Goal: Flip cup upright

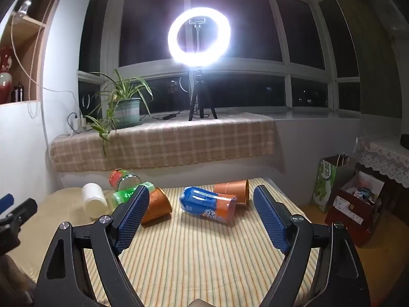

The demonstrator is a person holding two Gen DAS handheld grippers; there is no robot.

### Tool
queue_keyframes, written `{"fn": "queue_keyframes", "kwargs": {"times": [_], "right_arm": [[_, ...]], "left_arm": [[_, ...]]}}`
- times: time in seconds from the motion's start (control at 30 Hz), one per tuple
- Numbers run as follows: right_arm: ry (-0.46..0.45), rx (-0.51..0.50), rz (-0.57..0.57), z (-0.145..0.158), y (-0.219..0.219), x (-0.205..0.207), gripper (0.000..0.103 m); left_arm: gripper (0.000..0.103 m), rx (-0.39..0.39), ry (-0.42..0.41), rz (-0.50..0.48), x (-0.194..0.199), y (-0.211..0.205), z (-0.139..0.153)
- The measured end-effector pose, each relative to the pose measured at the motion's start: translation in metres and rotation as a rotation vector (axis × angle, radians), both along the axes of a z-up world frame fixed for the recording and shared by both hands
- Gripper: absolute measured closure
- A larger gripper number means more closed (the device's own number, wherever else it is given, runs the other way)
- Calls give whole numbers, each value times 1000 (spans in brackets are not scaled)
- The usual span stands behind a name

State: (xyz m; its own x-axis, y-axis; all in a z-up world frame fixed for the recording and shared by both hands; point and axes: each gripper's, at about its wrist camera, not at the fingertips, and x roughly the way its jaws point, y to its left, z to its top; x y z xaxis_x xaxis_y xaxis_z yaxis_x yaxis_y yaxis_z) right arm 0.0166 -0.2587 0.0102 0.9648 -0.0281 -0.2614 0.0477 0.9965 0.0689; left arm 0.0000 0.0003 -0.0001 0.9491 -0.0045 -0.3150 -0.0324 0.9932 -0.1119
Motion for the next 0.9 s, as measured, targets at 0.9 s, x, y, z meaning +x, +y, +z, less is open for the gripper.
{"fn": "queue_keyframes", "kwargs": {"times": [0.9], "right_arm": [[21,-25,-9,-7,-1,3,19]], "left_arm": [[0,29,-10,40,2,4,3]]}}
